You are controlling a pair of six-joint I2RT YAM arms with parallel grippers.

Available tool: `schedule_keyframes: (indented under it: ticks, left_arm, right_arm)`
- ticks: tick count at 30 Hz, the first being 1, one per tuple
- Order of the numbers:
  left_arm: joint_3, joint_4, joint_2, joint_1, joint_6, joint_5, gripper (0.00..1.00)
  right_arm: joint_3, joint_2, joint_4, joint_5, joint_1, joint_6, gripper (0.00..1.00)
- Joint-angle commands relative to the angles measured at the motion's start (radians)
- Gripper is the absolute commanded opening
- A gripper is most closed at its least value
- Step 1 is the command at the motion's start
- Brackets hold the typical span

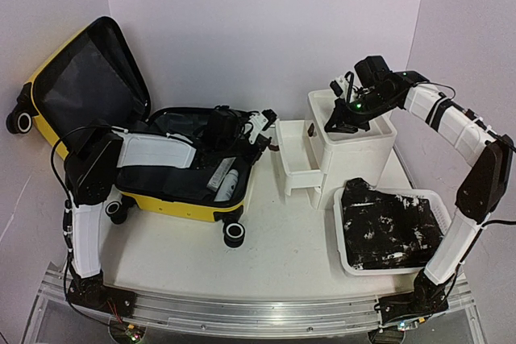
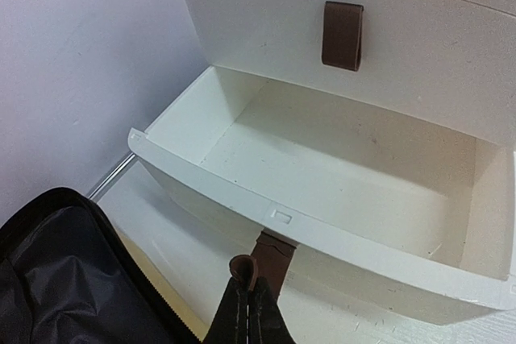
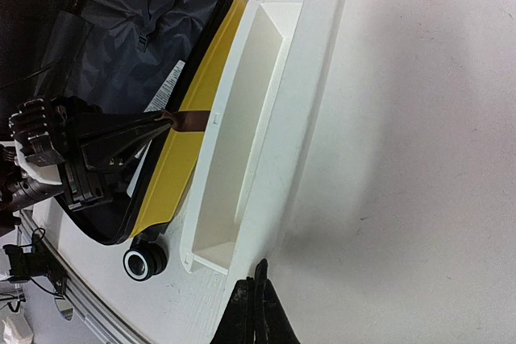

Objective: Open, take out, and arrange the luggage

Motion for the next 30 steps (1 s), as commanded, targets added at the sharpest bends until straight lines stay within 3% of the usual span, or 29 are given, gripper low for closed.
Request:
schedule_keyframes:
  ticks: [1, 4, 8, 11, 14, 21, 24, 30]
  left_arm:
    - [-0.021, 0.004, -0.083, 0.015, 0.016, -0.062, 0.00]
    - [-0.031, -0.002, -0.095, 0.021, 0.021, -0.049, 0.01]
    - [-0.059, -0.010, -0.155, 0.019, -0.038, -0.028, 0.47]
    - [-0.095, -0.039, -0.228, 0.036, -0.106, -0.027, 0.65]
    - [-0.053, -0.200, -0.265, 0.102, -0.219, 0.010, 0.80]
    - [0.348, -0.933, -0.045, 0.208, -0.397, -0.069, 0.78]
    - [0.462, -1.027, 0.060, 0.208, -0.405, -0.083, 0.78]
    - [0.582, -1.034, 0.190, 0.204, -0.413, -0.174, 0.74]
  right_arm:
    - [0.000, 0.006, -0.057, 0.037, 0.003, 0.005, 0.00]
    - [-0.006, -0.001, -0.057, 0.043, 0.003, 0.004, 0.00]
    - [-0.008, 0.002, -0.058, 0.037, 0.002, 0.007, 0.00]
    - [-0.006, -0.001, -0.058, 0.035, 0.002, 0.009, 0.00]
    - [-0.001, -0.001, -0.058, 0.033, 0.002, 0.010, 0.00]
    - [-0.009, 0.000, -0.058, 0.024, 0.003, 0.006, 0.00]
    - [-0.008, 0.001, -0.058, 0.021, 0.002, 0.005, 0.00]
    - [-0.003, 0.015, -0.057, 0.010, 0.003, 0.008, 0.00]
